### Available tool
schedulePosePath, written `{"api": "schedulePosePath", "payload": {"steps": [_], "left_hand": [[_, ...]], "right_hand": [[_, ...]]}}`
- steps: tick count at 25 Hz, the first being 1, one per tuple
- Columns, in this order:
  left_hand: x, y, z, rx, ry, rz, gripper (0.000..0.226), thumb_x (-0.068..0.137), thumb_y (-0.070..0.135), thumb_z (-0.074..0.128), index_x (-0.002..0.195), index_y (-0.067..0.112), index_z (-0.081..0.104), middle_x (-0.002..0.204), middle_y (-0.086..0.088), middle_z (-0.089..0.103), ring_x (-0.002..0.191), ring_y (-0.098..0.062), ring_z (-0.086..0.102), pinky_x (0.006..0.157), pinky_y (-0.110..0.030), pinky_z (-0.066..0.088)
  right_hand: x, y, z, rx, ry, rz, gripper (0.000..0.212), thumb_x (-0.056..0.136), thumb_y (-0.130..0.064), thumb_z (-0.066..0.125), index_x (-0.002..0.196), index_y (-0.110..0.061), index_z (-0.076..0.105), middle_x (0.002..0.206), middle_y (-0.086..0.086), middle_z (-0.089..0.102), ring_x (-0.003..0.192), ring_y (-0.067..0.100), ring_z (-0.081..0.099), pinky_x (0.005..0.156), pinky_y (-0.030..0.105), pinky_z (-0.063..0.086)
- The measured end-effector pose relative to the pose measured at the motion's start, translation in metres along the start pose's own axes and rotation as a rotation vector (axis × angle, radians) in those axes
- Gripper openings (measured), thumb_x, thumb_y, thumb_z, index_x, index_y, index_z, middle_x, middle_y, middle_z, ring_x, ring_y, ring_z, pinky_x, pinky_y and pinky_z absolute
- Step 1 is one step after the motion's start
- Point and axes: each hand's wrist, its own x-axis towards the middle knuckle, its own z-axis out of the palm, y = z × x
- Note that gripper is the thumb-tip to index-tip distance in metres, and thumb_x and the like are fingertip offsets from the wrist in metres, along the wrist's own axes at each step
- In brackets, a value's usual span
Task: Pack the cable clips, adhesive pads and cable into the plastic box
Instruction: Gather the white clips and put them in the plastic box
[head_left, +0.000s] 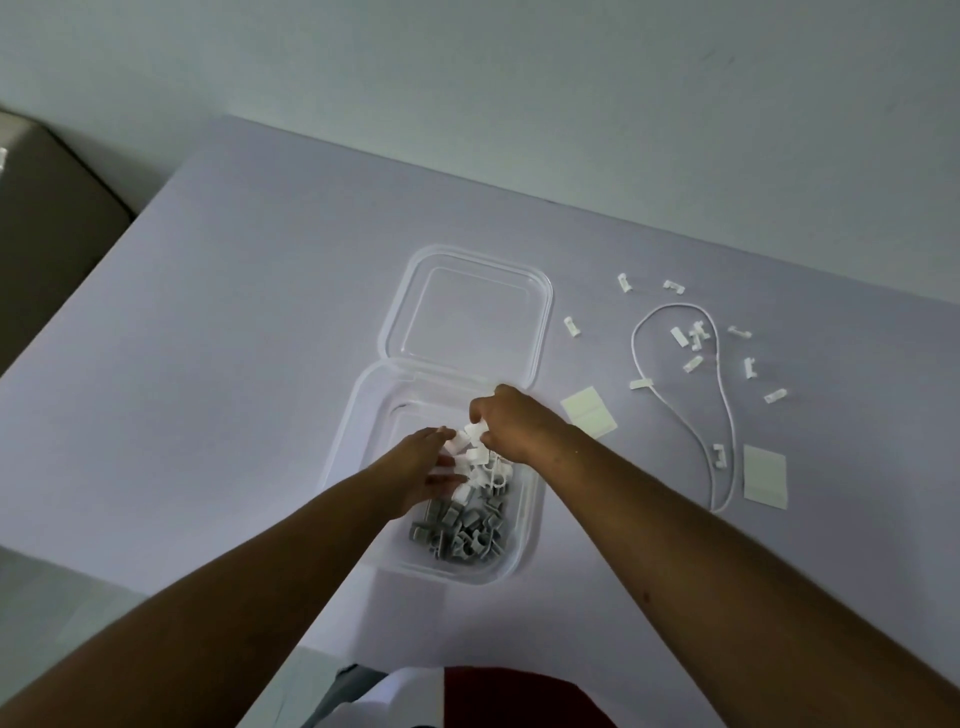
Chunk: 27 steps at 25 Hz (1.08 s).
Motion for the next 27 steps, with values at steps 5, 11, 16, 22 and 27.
{"api": "schedulePosePath", "payload": {"steps": [5,11,16,22,27], "left_hand": [[0.0,0.004,0.004,0.059,0.035,0.036,0.034,0.1,0.026,0.047,0.131,0.011,0.047,0.12,-0.02,0.058,0.103,-0.033,0.063,0.086,-0.037,0.054],[0.0,0.004,0.001,0.215,0.113,0.118,0.034,0.102,0.024,0.043,0.131,0.007,0.045,0.112,-0.019,0.058,0.095,-0.03,0.061,0.076,-0.035,0.053],[-0.007,0.013,0.022,0.208,0.235,0.348,0.027,0.101,0.017,0.044,0.125,0.009,0.051,0.102,-0.016,0.061,0.08,-0.025,0.06,0.074,-0.033,0.051],[-0.002,0.043,0.11,0.254,0.103,0.535,0.019,0.1,0.014,0.045,0.116,0.012,0.055,0.092,-0.01,0.065,0.076,-0.022,0.063,0.067,-0.027,0.051],[0.024,0.039,0.17,0.478,0.033,0.517,0.018,0.097,0.014,0.051,0.108,0.008,0.063,0.097,-0.012,0.069,0.081,-0.02,0.067,0.067,-0.024,0.056]], "right_hand": [[-0.006,0.01,-0.005,0.084,0.074,0.036,0.035,0.091,0.002,0.056,0.124,-0.01,0.058,0.124,0.013,0.056,0.099,0.027,0.064,0.078,0.025,0.047],[-0.037,0.027,-0.005,0.498,0.434,-0.004,0.015,0.093,-0.009,0.055,0.101,-0.004,0.067,0.097,0.014,0.069,0.08,0.023,0.069,0.076,0.032,0.059],[-0.07,0.086,0.009,1.039,0.628,0.22,0.008,0.086,0.002,0.061,0.085,-0.004,0.066,0.078,0.012,0.069,0.057,0.012,0.069,0.057,0.019,0.056],[-0.11,0.179,0.033,1.124,0.715,0.523,0.004,0.084,0.011,0.061,0.086,0.009,0.065,0.084,0.027,0.07,0.068,0.033,0.071,0.056,0.018,0.058],[-0.13,0.229,0.056,0.922,0.746,0.667,0.01,0.082,0.012,0.056,0.084,0.006,0.065,0.083,0.023,0.069,0.073,0.035,0.071,0.063,0.029,0.06]]}}
